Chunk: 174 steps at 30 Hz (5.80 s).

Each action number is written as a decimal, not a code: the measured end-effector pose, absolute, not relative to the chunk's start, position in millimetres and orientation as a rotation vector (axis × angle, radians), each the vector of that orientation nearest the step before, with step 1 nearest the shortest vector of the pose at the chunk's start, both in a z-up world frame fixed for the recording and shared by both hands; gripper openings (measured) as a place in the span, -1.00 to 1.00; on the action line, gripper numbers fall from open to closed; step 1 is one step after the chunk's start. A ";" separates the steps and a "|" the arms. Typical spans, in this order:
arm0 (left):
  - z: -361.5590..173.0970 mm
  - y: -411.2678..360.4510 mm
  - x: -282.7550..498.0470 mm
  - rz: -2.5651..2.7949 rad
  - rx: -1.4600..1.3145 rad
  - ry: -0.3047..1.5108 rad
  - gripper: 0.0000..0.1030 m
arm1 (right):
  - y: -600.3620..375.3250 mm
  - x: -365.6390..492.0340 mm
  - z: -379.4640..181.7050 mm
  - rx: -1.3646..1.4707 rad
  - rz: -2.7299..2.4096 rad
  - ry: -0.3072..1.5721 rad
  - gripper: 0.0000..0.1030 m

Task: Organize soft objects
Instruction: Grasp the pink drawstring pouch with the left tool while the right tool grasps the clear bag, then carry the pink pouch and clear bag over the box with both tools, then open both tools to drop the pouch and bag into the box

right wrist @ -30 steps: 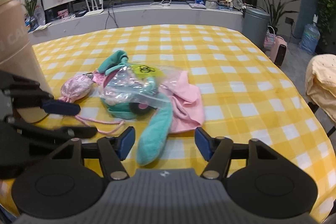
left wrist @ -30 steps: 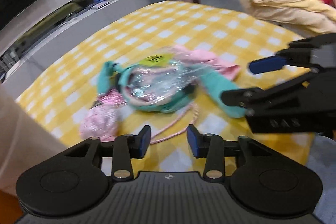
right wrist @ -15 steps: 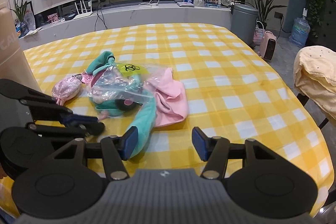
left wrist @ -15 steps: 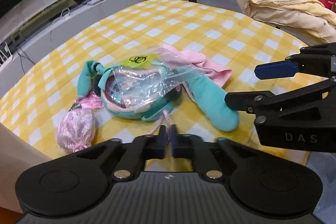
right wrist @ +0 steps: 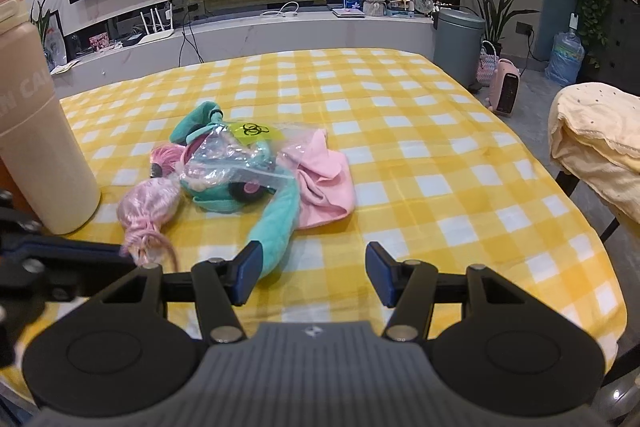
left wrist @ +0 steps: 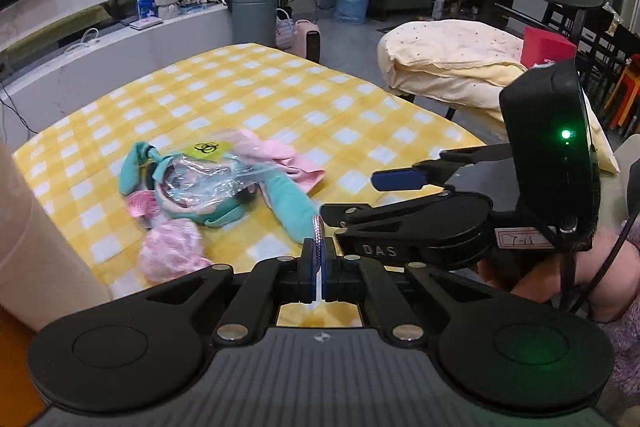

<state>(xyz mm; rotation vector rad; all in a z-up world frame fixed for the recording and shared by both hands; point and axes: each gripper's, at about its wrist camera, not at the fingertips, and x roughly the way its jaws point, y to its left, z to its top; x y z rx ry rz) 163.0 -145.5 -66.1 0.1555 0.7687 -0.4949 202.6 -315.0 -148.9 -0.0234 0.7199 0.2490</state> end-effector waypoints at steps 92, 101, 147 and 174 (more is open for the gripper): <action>2.7 -65.6 103.6 -0.205 -0.013 0.545 0.11 | -269.0 117.9 -45.8 0.091 0.402 0.547 -1.00; 21.7 -17.0 71.8 -0.092 -0.061 0.468 0.12 | -222.5 82.5 -25.2 0.023 0.529 0.503 -1.00; -44.4 166.7 122.5 0.250 -0.162 0.744 0.25 | 37.2 143.3 -97.9 -0.789 0.748 0.633 -0.32; 7.8 94.3 61.8 0.081 -0.195 0.485 0.48 | -77.5 75.8 -34.6 -0.384 0.602 0.422 0.14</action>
